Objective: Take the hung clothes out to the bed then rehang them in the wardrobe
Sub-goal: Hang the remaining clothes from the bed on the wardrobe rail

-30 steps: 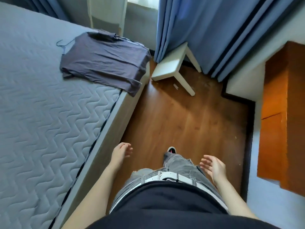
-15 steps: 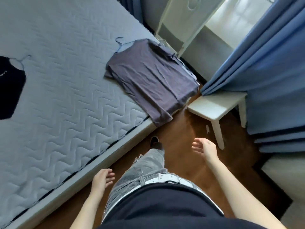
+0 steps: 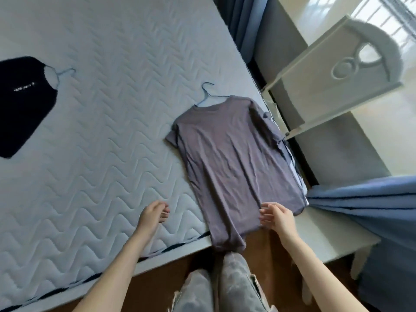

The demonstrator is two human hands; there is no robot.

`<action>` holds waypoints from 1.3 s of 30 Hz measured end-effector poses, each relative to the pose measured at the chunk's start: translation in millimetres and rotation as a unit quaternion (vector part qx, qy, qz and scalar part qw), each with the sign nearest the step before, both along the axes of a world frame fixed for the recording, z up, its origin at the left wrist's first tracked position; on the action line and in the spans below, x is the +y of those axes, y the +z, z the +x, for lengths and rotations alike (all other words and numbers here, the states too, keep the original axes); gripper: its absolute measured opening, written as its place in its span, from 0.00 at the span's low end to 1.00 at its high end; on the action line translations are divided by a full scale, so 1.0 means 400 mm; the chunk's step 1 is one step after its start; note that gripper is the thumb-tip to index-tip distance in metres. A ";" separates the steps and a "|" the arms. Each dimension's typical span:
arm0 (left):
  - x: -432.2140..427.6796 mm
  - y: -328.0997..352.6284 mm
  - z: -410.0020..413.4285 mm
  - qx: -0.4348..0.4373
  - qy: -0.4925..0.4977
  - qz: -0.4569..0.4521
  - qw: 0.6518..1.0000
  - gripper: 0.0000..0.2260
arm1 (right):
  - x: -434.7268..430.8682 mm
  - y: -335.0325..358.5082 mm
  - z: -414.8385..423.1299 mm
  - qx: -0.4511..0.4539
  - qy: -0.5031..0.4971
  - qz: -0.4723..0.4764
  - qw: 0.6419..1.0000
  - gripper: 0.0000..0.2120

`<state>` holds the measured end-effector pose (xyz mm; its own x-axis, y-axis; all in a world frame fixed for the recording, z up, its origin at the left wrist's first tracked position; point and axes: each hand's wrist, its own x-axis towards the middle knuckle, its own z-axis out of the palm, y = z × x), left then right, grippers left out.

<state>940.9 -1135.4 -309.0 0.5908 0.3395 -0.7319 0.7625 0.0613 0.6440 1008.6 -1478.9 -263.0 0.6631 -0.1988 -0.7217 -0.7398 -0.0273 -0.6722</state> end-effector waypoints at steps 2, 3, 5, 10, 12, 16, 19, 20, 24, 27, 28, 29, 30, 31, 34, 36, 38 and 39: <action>-0.002 -0.060 0.136 -0.005 -0.011 0.013 1.000 0.11 | 0.025 -0.069 0.161 -0.028 0.047 -0.003 0.999 0.14; -0.002 -0.091 0.205 -0.011 -0.016 0.021 1.000 0.11 | 0.040 -0.115 0.240 -0.044 0.068 -0.007 0.997 0.14; -0.002 -0.166 0.348 -0.034 -0.028 0.041 0.998 0.06 | 0.069 -0.228 0.395 -0.085 0.107 -0.038 0.990 0.14; 0.013 -0.380 0.751 -0.099 -0.118 0.194 0.969 0.09 | 0.125 -0.541 0.661 -0.253 0.277 -0.294 0.879 0.15; 0.018 -0.444 0.907 -0.137 -0.135 0.272 0.943 0.12 | 0.127 -0.658 0.711 -0.305 0.356 -0.383 0.796 0.22; 0.047 -0.533 1.155 -0.160 -0.181 0.389 0.889 0.16 | 0.121 -0.803 0.723 -0.317 0.389 -0.455 0.735 0.28; 0.033 -0.573 1.283 -0.126 -0.241 0.374 0.887 0.20 | 0.110 -0.841 0.714 -0.347 0.375 -0.464 0.723 0.28; 0.021 -0.582 1.312 -0.114 -0.267 0.368 0.883 0.20 | 0.109 -0.843 0.717 -0.356 0.371 -0.461 0.723 0.28; -0.013 -0.587 1.368 -0.074 -0.288 0.313 0.902 0.12 | 0.107 -0.849 0.718 -0.368 0.354 -0.461 0.726 0.28; -0.027 -0.535 1.358 -0.065 -0.295 0.275 0.913 0.16 | 0.107 -0.826 0.721 -0.342 0.374 -0.456 0.732 0.29; -0.033 -0.501 1.346 -0.071 -0.286 0.269 0.917 0.17 | 0.107 -0.809 0.724 -0.322 0.387 -0.448 0.739 0.29; -0.037 -0.459 1.330 -0.081 -0.272 0.263 0.922 0.16 | 0.105 -0.788 0.728 -0.296 0.404 -0.431 0.751 0.29; -0.043 -0.405 1.308 -0.089 -0.262 0.253 0.927 0.15 | 0.105 -0.762 0.733 -0.278 0.419 -0.410 0.761 0.29; -0.049 -0.344 1.280 -0.096 -0.257 0.239 0.931 0.14 | 0.104 -0.730 0.745 -0.261 0.427 -0.378 0.779 0.29; -0.081 -0.139 1.172 -0.127 -0.232 0.207 0.942 0.12 | 0.094 -0.562 0.768 -0.198 0.389 -0.210 0.875 0.20; -0.106 0.026 1.088 -0.143 -0.201 0.207 0.947 0.12 | 0.075 -0.407 0.761 -0.201 0.350 -0.161 0.901 0.14; -0.113 0.159 1.005 -0.156 -0.170 0.215 0.949 0.12 | 0.061 -0.278 0.741 -0.218 0.333 -0.137 0.907 0.10; -0.113 0.238 0.948 -0.156 -0.148 0.221 0.951 0.12 | 0.052 -0.203 0.721 -0.219 0.330 -0.113 0.911 0.07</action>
